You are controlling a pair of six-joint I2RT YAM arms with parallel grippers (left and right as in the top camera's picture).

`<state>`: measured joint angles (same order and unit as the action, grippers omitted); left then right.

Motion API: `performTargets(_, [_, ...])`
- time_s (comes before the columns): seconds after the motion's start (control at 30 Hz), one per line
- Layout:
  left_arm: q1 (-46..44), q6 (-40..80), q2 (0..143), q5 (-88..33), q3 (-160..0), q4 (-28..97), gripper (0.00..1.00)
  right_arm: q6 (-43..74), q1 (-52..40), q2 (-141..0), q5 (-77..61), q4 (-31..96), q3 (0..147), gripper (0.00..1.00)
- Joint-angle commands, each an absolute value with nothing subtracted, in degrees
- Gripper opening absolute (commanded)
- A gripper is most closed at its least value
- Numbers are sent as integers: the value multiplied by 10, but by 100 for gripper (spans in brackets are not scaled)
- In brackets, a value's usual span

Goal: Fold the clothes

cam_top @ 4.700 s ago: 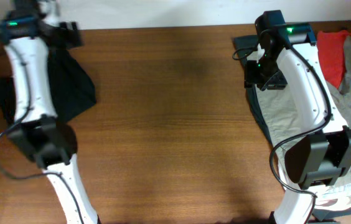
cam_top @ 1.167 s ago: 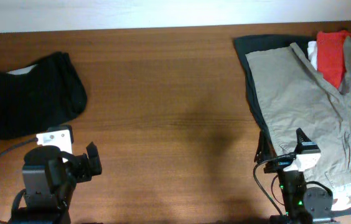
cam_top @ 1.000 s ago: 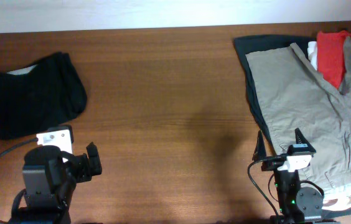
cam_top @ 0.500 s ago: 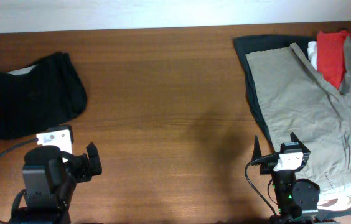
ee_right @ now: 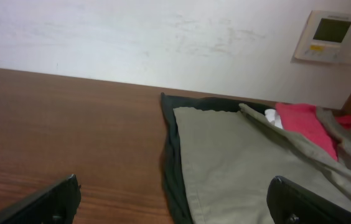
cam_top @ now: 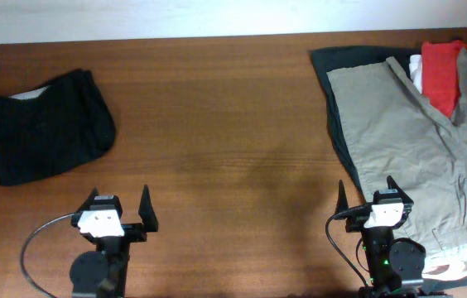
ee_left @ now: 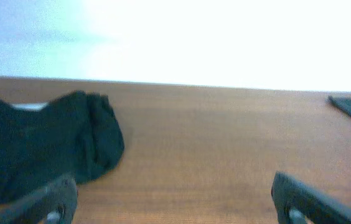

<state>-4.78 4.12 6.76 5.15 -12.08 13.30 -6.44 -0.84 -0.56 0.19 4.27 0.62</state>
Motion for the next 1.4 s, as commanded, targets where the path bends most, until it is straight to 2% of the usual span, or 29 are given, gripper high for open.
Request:
performTargets(0.0, [-50, 38, 41, 39, -1, -98, 99, -67, -12, -2, 7, 46, 3, 99])
performTargets(0.07, [-50, -1, 24, 44, -8, -91, 99, -66, -12, -2, 7, 46, 3, 99])
performTargets(0.17, [-50, 0, 3, 18, -6, 48, 99, -66, -12, -2, 7, 47, 3, 99])
performTargets(1.37, [-50, 0, 3, 12, -6, 48, 99, -66, -12, -2, 7, 46, 3, 99])
